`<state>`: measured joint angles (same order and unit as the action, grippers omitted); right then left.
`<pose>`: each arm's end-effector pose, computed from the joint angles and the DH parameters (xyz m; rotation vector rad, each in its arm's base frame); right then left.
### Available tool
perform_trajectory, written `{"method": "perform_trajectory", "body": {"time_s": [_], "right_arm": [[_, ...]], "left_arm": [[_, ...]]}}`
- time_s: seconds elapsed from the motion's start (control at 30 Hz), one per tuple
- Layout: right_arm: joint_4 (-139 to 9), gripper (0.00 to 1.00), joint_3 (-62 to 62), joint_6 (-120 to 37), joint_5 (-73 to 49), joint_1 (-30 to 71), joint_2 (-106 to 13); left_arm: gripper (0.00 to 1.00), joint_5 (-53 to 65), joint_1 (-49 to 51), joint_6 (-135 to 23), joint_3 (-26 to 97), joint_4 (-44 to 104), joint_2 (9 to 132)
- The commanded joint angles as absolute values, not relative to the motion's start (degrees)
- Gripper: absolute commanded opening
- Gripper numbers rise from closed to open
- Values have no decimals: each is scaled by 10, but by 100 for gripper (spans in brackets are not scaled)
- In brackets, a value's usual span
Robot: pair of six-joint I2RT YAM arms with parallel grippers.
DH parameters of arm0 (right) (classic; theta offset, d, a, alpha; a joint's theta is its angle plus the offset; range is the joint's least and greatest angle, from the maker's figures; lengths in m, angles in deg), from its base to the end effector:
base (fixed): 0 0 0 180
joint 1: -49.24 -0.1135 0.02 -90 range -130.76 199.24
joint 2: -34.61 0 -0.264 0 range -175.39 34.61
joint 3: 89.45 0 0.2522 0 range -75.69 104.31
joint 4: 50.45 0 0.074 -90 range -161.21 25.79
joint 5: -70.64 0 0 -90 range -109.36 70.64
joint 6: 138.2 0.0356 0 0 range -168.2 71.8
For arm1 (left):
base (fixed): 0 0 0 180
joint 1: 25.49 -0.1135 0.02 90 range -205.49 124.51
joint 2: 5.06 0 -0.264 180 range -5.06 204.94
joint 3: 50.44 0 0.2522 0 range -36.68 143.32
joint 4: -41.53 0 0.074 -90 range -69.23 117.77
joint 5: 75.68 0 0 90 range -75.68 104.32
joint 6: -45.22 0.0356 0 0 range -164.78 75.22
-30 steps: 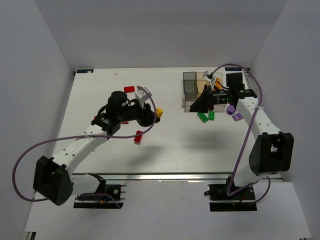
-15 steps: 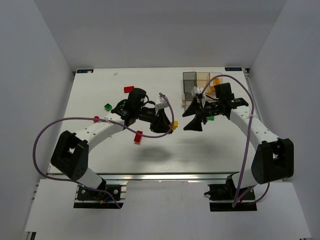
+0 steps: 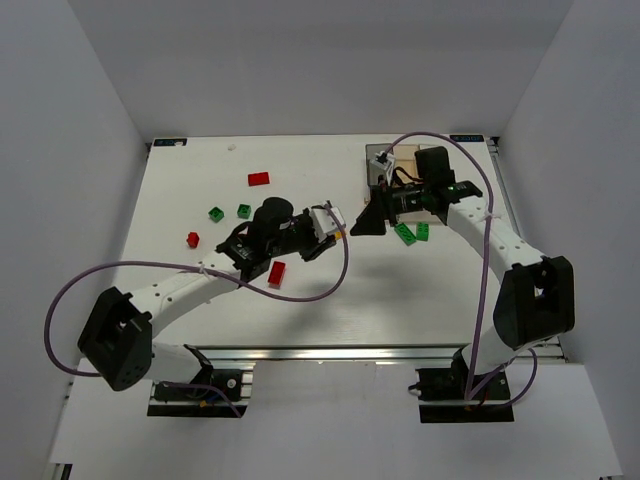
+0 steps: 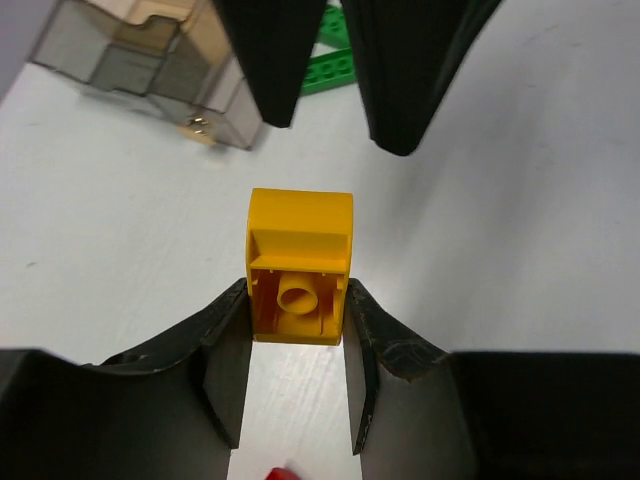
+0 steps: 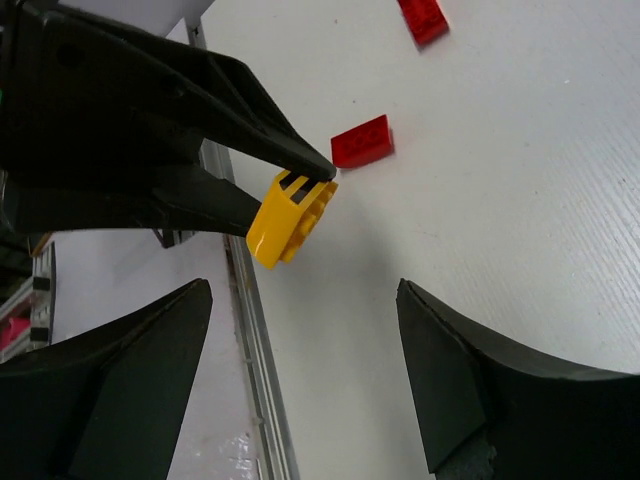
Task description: Sort the legos into containers by color
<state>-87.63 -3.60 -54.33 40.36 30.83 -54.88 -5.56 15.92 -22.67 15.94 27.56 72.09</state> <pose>0.3119 0.1362 0.3014 -0.9772 1.9187 1.2907 0.2220 -0.2119 0.2788 1.2478 1.5878 -0.5621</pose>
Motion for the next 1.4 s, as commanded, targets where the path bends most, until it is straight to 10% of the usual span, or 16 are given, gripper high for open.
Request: {"method": "perform_trajectory", "body": {"time_s": [0.0,0.7,1.27,1.37], "right_arm": [[-815,80,-43,-425,350,299,-521],[-821,72,-52,-430,252,260,-535],[-811,41,-49,-435,271,246,-552],[-807,18,-47,-435,276,251,-550]], "left_arm": [[0,54,177,-190,157,315,718],[0,129,224,-194,202,324,770],[0,118,229,-234,224,333,783],[5,116,235,-243,226,328,785]]}}
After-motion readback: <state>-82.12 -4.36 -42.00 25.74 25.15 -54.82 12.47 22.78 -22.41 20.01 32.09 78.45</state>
